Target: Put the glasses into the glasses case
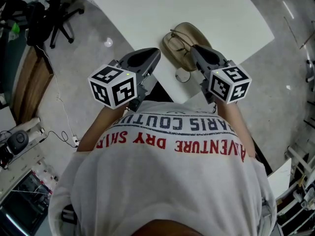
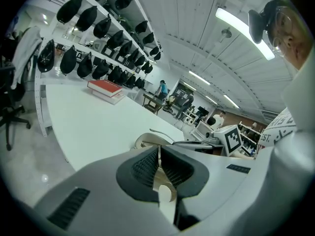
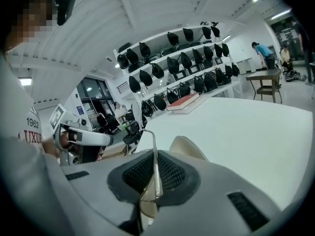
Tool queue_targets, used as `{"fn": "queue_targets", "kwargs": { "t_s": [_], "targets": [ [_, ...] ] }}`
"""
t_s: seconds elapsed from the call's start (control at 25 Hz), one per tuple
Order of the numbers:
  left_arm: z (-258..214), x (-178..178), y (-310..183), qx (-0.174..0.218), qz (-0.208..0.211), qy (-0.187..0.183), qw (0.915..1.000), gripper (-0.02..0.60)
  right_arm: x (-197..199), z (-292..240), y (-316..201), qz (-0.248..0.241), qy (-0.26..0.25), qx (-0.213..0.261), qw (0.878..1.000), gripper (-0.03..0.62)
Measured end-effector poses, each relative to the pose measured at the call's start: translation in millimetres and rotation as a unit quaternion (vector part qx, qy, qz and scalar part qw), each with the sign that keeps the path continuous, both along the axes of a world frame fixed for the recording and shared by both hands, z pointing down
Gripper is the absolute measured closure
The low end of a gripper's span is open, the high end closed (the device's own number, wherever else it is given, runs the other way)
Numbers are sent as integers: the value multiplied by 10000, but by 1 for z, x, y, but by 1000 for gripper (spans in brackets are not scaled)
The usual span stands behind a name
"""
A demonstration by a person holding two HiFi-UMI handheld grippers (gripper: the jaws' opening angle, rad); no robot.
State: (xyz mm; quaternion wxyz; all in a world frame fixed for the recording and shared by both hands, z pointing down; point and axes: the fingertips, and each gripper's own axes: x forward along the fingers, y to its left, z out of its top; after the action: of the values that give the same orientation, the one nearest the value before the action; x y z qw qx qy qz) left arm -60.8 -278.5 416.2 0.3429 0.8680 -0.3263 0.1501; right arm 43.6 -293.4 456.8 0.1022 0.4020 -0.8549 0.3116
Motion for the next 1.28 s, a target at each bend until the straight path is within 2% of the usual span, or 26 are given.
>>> {"fn": "queue_targets", "kwargs": {
  "t_s": [0.6, 0.96, 1.04, 1.2, 1.28],
  "targets": [
    [10, -12, -18, -148, -65, 49, 9999, 545, -9, 45, -11, 62, 378, -549, 9978, 559],
    [17, -17, -16, -201, -76, -86, 9997, 545, -20, 56, -7, -202, 931, -480, 9943, 557],
    [17, -18, -15, -199, -67, -75, 9998, 545, -25, 55, -5, -246, 890, -451, 9947, 531],
    [16, -14, -10, -187, -19, -75, 9998, 545, -27, 51, -2, -224, 813, -379, 9957, 405],
    [13, -12, -7, -166, -2, -77, 9998, 545, -23, 47, 0, -167, 847, -306, 9958, 369]
  ]
}}
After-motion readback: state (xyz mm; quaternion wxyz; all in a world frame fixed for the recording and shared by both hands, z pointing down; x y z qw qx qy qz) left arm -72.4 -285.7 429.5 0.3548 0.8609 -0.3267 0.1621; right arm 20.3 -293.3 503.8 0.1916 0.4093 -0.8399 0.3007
